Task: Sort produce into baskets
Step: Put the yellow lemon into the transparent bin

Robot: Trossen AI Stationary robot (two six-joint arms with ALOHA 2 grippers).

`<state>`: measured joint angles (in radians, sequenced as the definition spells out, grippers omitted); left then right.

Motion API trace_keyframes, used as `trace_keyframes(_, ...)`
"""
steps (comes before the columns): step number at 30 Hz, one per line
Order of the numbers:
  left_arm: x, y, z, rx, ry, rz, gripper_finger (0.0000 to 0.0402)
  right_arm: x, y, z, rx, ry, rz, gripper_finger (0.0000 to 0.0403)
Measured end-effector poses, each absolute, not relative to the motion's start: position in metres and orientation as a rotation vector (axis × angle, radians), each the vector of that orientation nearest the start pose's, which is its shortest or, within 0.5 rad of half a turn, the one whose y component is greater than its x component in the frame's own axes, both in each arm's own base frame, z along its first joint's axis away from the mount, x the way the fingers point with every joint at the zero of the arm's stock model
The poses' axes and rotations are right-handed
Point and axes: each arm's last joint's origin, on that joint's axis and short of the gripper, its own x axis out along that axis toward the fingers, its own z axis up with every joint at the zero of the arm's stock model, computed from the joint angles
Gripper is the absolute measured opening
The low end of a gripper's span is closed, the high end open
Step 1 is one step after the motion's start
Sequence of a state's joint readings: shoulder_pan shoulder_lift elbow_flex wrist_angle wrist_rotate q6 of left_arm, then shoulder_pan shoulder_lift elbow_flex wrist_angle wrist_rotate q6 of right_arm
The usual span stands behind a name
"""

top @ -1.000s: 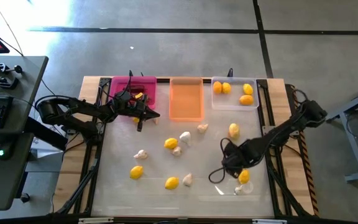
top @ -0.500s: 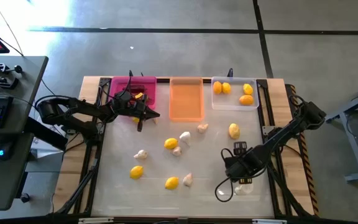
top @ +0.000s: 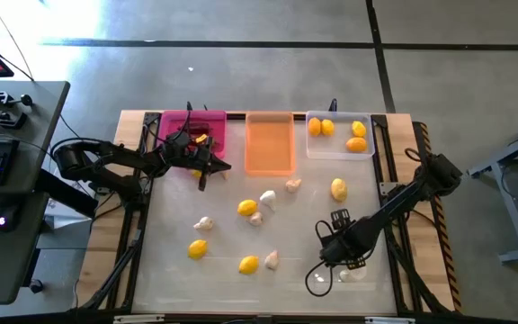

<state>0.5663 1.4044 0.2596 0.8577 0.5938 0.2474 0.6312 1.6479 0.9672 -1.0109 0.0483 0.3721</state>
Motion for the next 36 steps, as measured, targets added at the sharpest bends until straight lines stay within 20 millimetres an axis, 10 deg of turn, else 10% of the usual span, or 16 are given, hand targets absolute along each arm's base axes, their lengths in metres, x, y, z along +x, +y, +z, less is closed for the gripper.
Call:
trace_keyframes(12,0.194,0.105,0.14,0.089,0.235,-0.053,0.0003,0.221,0.145,0.172,-0.075,1.613,-0.073,0.0118)
trace_keyframes(17,0.194,0.105,0.14,0.082,0.236,-0.052,0.0003,0.242,0.121,0.206,-0.021,1.451,-0.171,0.0116)
trace_keyframes(27,0.195,0.105,0.141,0.101,0.218,-0.051,0.0003,0.23,-0.028,0.268,0.331,1.197,-0.795,0.0127)
trace_keyframes(36,0.195,0.105,0.141,0.093,0.218,-0.05,0.0003,0.2,-0.16,0.265,0.636,1.018,-1.091,0.0124)
